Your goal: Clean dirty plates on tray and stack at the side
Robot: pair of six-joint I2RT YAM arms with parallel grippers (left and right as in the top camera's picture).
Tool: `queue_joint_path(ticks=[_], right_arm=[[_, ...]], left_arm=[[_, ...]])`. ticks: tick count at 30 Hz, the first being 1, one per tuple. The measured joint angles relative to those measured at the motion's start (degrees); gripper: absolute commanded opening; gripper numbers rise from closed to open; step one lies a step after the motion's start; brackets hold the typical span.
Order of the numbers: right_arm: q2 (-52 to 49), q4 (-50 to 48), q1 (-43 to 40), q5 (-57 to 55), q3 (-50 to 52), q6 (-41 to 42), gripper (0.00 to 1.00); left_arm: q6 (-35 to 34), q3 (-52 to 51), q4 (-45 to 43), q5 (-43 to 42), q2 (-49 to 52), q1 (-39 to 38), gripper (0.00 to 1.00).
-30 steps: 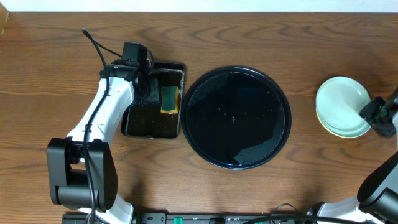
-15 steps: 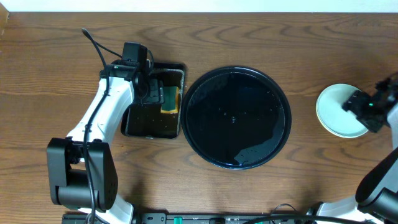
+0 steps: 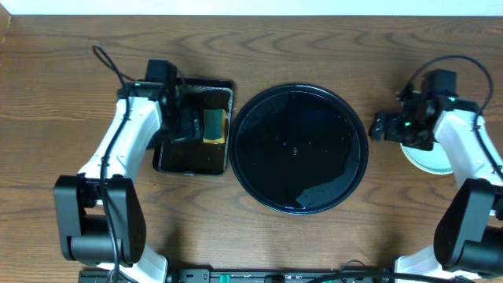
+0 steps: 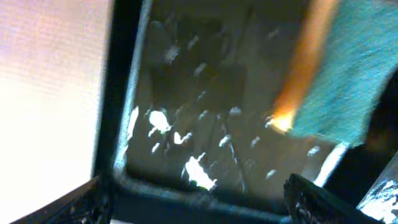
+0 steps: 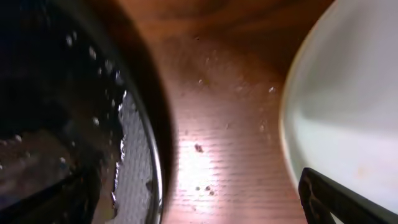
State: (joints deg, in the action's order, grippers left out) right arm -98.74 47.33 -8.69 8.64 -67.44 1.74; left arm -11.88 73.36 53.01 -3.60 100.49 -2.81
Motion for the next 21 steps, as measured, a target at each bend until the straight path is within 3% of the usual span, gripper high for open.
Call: queue_joint_path(ticks=[5,10,21], right_arm=[[0.2,2.8,3.6,-3.1,0.0,0.9,0.99],[4.5,4.8,6.3,-4.7,0.0,1.3,0.99],[30.1,-1.1,8.9,-8.3,8.3,3.0,0.99]], left_arm=[[-0.2,0.0,6.2,0.2,0.0,1.9,0.88],[0.1,-2.0,5.4,-0.3,-3.2,1.8,0.88],[3.7,-13.8,-4.8,-2.8,-29.4,1.8,0.88]])
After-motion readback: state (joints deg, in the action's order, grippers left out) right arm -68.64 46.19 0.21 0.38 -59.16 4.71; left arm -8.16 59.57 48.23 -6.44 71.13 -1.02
